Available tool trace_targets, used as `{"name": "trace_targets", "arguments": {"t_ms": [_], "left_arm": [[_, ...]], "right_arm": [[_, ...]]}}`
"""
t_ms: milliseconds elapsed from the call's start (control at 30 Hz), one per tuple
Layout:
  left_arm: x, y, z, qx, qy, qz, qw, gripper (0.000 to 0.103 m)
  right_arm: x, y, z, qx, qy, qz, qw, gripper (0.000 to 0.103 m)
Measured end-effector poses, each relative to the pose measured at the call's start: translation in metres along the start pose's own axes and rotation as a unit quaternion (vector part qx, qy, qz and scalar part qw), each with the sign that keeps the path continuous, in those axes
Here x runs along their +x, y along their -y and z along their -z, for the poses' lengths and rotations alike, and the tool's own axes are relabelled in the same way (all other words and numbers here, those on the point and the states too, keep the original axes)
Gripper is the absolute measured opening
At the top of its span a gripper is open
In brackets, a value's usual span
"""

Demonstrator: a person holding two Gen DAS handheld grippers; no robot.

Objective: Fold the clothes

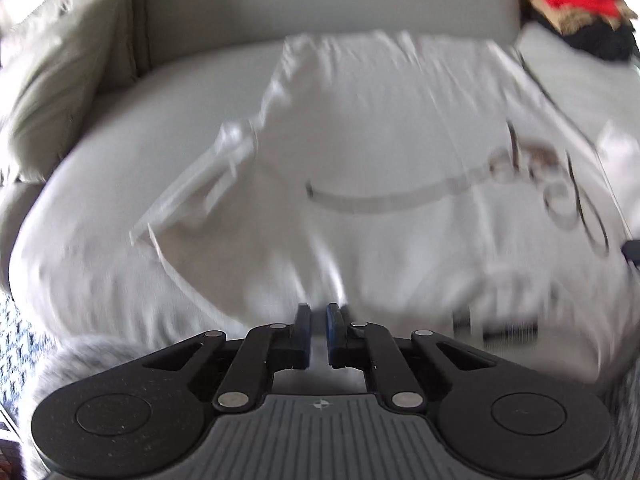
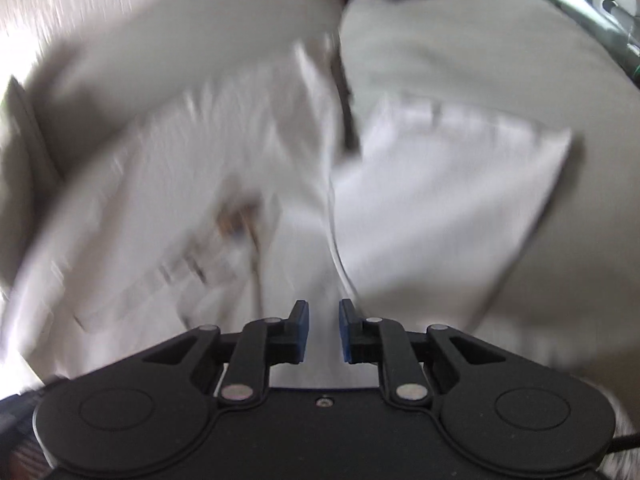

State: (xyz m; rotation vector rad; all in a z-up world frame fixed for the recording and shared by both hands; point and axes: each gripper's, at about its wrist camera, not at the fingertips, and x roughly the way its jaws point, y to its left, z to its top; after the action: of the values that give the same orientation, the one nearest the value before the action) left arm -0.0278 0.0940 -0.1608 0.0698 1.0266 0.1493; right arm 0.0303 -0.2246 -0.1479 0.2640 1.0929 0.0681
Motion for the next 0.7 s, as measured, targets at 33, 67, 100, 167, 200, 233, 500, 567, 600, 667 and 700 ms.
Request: {"name": "trace_targets", "arguments": {"t_ms": [33,67,100,167,200,233,500,567,600,667,700], "left_arm": [[0.0,0.0,0.008,0.006,-0.02,0.01,0.9997,0.0],[0.001,0.0,0.016,0.013,-0.041,0.021,0.9989,0.0],[0.001,0.0,0.025,0.019,-0.062,0.031,0.9974,0.002],[-0.005,-0.015,0.036,-0.013,-0.058,0.066,0.9961,0.002],[-0.008,-0.023,0.042,-0.029,-0.056,0.083,0.9946,0.002],[-0.017,-0.033,0.042,-0.036,-0.029,0.089,0.995,0.004],[-0.041,-0.152,0.008,-0.199,0.107,0.074,0.9713,0.041],[-0.028,-0.178,0.003,-0.249,0.101,0.091,0.9588,0.043],[-0.019,-0.187,0.0,-0.27,0.095,0.1,0.953,0.044],[-0.003,-0.207,-0.005,-0.31,0.084,0.117,0.9398,0.046],[0.003,-0.208,-0.006,-0.321,0.076,0.129,0.935,0.047]], "right_arm": [[-0.004,-0.002,0.008,-0.019,-0.001,0.006,1.0,0.019],[-0.01,-0.006,0.012,-0.032,-0.008,0.005,0.999,0.019],[-0.016,-0.011,0.015,-0.044,-0.016,0.002,0.999,0.019],[-0.027,-0.019,0.021,-0.06,-0.023,-0.009,0.998,0.019],[-0.035,-0.026,0.024,-0.069,-0.01,-0.019,0.997,0.02],[-0.04,-0.034,0.025,-0.077,0.004,-0.029,0.997,0.028],[-0.028,-0.097,0.01,-0.089,0.02,-0.136,0.986,0.044],[-0.015,-0.109,0.01,-0.087,0.009,-0.146,0.985,0.044],[-0.007,-0.111,0.01,-0.081,0.0,-0.147,0.986,0.044],[0.009,-0.117,0.011,-0.069,-0.018,-0.151,0.986,0.044],[0.017,-0.12,0.011,-0.063,-0.027,-0.152,0.986,0.042]]}}
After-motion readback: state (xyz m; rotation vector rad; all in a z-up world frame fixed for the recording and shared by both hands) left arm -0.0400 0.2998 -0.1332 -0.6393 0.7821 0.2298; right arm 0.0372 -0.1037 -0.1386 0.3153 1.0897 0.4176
